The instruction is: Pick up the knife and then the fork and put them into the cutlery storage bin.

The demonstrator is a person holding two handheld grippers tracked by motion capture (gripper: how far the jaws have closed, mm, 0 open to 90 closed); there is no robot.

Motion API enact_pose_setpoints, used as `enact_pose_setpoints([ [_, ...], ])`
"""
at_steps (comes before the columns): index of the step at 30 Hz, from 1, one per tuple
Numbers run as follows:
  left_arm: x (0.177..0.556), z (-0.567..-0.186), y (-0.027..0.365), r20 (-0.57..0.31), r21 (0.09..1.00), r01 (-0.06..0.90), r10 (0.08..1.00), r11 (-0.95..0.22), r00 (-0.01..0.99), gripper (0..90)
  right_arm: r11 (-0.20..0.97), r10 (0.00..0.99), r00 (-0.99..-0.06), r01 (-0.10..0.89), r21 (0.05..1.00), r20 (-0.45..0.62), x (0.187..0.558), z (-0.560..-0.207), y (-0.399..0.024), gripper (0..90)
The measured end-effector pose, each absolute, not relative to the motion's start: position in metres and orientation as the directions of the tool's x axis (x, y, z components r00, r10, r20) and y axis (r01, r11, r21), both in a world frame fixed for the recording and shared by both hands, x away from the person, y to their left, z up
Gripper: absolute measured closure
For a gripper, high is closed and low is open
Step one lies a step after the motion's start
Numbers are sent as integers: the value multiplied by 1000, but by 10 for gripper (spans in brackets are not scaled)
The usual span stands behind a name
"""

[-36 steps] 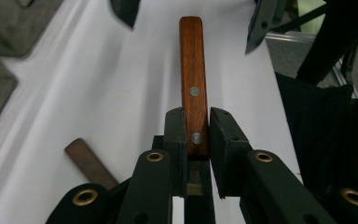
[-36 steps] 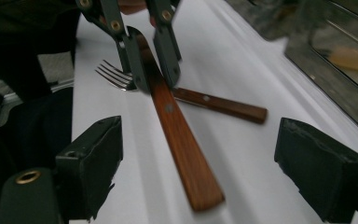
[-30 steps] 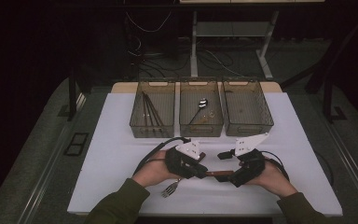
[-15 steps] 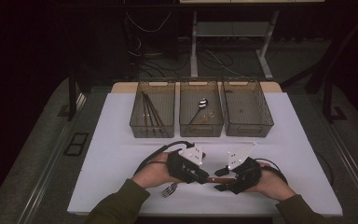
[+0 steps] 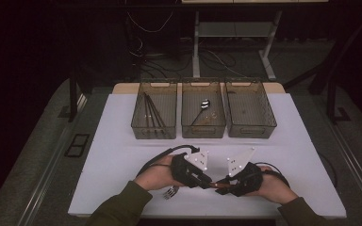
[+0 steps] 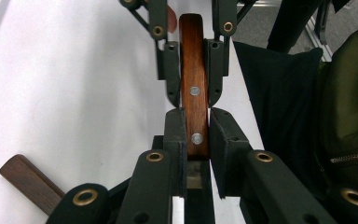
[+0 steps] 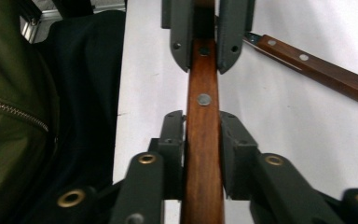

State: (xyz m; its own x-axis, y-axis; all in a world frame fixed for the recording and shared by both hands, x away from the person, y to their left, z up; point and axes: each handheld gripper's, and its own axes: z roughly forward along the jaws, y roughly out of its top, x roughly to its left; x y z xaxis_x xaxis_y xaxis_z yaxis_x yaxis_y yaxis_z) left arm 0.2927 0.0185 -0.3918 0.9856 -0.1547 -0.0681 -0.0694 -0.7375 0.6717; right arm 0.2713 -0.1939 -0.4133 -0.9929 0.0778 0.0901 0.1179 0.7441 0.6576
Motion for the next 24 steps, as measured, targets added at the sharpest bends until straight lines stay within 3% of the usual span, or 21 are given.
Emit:
enact_pose_setpoints([
  [13,292,-390,19,-34,690,-83,-146,-719,989,760,745,119,-989,145,651,85,269,-412,-195,755],
  [18,297,-387,35,-63,752,31,-25,-658,998,520,728,147,-985,167,665,87,272,-411,-201,755],
  [24,302,-391,71,-84,801,153,145,-579,986,366,711,223,-970,231,664,98,277,-411,-213,754],
])
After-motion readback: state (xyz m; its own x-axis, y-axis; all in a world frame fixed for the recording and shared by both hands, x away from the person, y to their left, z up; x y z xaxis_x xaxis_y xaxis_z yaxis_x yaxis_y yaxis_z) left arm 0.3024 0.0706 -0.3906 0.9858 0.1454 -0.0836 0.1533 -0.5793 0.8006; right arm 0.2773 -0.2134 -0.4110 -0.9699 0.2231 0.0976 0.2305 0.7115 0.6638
